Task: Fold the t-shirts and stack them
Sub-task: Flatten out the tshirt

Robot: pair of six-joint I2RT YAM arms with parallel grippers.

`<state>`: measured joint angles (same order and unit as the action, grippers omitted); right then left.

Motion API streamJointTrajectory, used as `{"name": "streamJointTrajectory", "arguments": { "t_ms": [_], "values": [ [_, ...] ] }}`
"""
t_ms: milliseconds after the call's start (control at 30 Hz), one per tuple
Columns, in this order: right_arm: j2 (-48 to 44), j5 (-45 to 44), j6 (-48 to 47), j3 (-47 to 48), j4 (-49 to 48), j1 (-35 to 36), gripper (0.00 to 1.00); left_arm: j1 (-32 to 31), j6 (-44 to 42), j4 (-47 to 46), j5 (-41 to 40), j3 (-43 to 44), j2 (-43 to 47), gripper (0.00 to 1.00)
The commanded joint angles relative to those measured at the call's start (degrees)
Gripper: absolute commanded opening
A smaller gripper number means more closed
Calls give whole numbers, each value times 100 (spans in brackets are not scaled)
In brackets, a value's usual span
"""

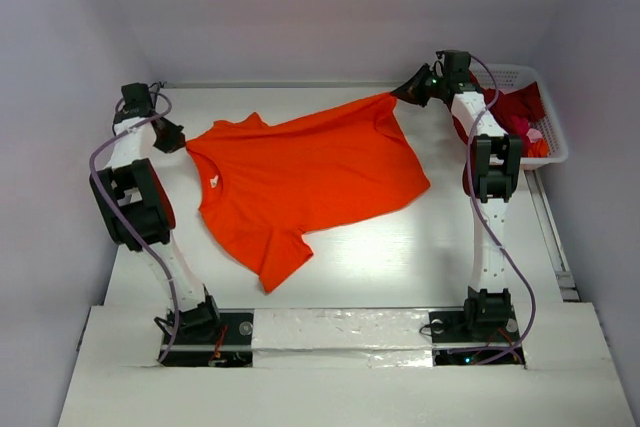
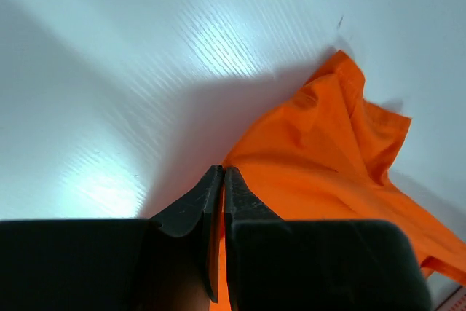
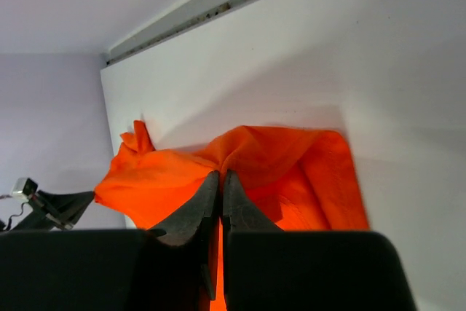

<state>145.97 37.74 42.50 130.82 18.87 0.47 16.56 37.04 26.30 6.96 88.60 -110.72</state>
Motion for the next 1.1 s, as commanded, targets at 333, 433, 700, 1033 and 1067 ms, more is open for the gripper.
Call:
{"name": "streamJointTrajectory", "arguments": {
  "t_ms": [333, 433, 700, 1033, 1067],
  "values": [
    [-525, -258, -66, 14, -59, -29, 0, 208, 67, -37, 86, 70, 24, 0],
    [-517, -39, -163, -31, -59, -29, 0, 208, 58, -108, 7, -44, 33, 1],
    [-1060, -458, -575, -435, 89, -29, 100, 208, 137, -328, -239, -484, 400, 94],
    [-3133, -1057, -1033, -1822, 169, 523, 58, -450, 225, -538, -20, -1133, 2009, 29],
    [-3223, -1136, -1120, -1937, 309, 751, 17, -591, 225, -539, -37, -1386, 2123, 16]
  ]
}}
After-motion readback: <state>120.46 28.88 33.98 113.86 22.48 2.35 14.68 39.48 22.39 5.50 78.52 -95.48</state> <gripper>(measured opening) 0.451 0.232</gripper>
